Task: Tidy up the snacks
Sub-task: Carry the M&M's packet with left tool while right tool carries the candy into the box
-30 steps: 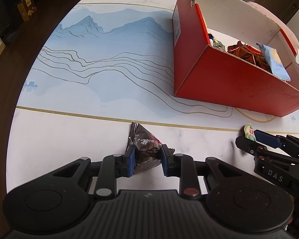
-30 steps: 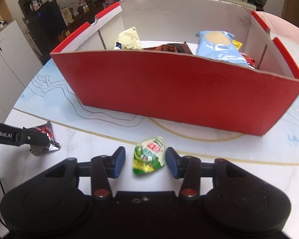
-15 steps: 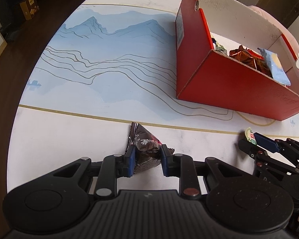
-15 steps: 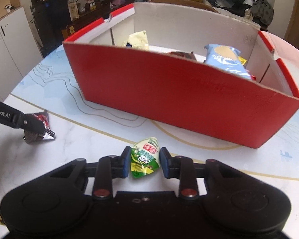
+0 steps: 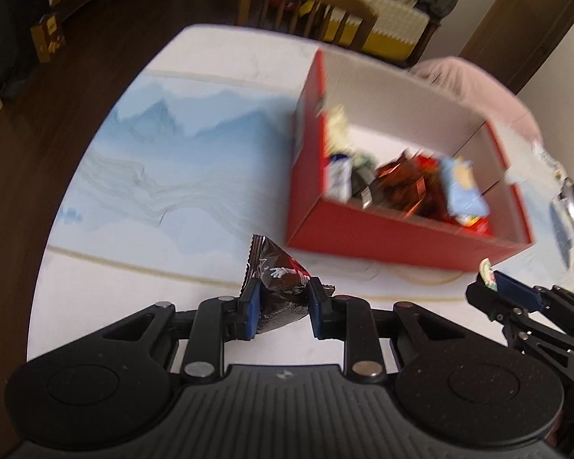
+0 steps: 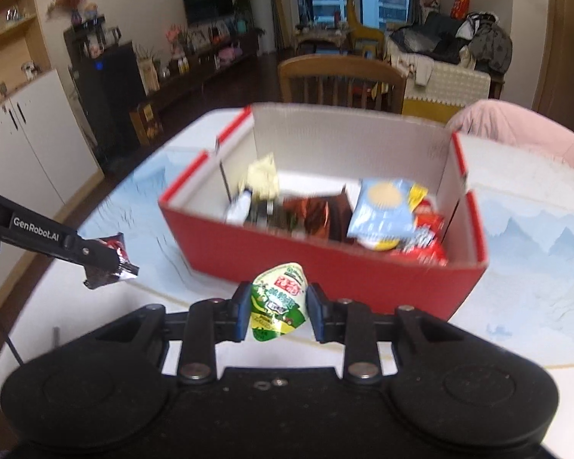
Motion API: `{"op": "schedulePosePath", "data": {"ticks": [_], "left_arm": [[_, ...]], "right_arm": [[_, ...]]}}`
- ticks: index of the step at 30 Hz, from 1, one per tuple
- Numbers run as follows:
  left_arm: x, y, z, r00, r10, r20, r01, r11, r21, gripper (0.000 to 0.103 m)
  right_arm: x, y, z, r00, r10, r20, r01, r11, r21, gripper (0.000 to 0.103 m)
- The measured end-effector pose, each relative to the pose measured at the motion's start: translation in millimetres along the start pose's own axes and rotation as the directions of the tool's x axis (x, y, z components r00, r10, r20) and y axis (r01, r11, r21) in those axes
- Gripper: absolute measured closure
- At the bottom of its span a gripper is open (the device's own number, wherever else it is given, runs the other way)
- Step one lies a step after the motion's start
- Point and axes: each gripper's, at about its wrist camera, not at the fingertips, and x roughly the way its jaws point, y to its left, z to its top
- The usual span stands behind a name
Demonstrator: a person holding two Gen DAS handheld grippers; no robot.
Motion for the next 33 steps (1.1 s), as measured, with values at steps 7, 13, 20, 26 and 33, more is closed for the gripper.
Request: {"op": "schedulePosePath", "data": {"ticks": [7,13,20,26,33], "left_arm": [[-21.4,-31.7,24.7,0.996,-0.045,0.076,0.04,0.997,0.061,0.078],[-15.3,-61.2,48.1,0.995,-0.034,0.097,0.023,0.993,0.115,0.078],[16.4,-83.0,71.2,0.998,0.024,0.055,-0.031,0.989,0.144,0.078],[47.4,-89.3,79.6,0.996,0.085,0.012,-0.086,0.982,0.17,0.078],[77.4,-92.6,84.5,0.991,0.127,-0.029,-0.119,0.973,0.196,0.078]], "right_arm": [[-16.4,-11.9,32.8,0.996,-0.011,0.085,0.01,1.0,0.012,0.074],[-1.2,-23.4,53.2,0.996,-0.036,0.083,0.035,0.999,0.019,0.074],[34.1,-40.9,65.3,0.999,-0.039,0.025,0.037,0.997,0.062,0.074],[63.7,-47.2,67.1,0.998,-0.042,-0.04,0.044,0.998,0.053,0.074],[87.9,-46.1,66.3,0.995,-0.04,-0.092,0.041,0.999,0.007,0.074]]}}
